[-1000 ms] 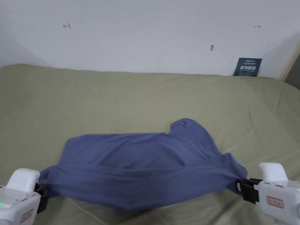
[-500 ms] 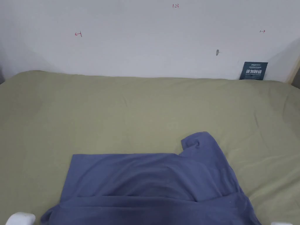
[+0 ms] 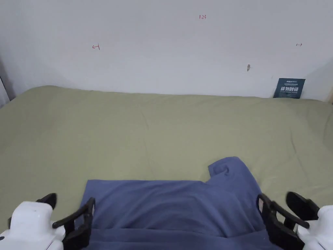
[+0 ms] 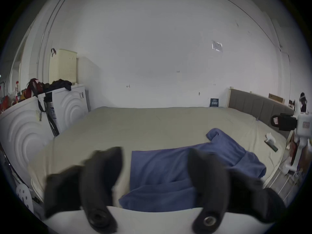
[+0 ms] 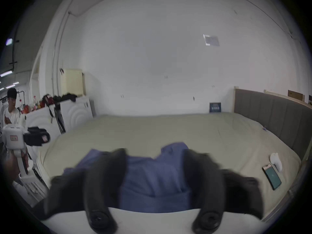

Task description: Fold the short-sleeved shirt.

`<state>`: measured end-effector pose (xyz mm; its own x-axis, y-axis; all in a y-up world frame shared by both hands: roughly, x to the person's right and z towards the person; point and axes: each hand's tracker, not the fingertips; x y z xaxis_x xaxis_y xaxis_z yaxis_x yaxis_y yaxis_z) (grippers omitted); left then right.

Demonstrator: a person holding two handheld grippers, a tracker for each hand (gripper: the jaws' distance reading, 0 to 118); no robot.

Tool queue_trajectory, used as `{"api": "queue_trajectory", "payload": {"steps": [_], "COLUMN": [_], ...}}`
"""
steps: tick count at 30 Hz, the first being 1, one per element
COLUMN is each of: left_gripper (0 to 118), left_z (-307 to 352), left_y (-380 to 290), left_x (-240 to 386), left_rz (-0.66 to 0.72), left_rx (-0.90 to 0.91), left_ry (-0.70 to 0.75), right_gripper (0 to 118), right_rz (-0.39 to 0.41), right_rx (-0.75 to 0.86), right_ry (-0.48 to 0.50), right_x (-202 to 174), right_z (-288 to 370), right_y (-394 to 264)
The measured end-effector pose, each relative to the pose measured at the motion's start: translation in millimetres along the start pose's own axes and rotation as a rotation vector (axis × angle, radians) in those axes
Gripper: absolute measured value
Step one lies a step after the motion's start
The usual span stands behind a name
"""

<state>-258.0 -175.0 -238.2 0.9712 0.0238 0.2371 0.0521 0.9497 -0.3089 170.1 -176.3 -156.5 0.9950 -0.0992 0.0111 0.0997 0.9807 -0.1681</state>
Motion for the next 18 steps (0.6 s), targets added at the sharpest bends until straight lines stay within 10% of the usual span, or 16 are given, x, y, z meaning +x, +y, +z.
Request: {"api": "queue_trajectory", "payload": {"steps": [12, 14, 18], "left_gripper": [5, 77, 118], "left_z": [-191, -237, -308], "left_y": [-14, -26, -45], "left_x": [-44, -56, -74], "left_rz": [-0.082, -0.091, -0.092], "left_rx": [-0.403, -0.459, -0.54], "left_ry": [0.037, 0.052, 0.121], "right_gripper": [5, 5, 5], "right_rz": [-0.008, -0.011, 0.011], "right_rx": [-0.112, -0.14, -0.211], "right_ry": [-0.005, -0.019, -0.058], "right_x": [1, 8, 24], "right_z": [-52, -61, -79], "right_y": [-8, -13, -23]}}
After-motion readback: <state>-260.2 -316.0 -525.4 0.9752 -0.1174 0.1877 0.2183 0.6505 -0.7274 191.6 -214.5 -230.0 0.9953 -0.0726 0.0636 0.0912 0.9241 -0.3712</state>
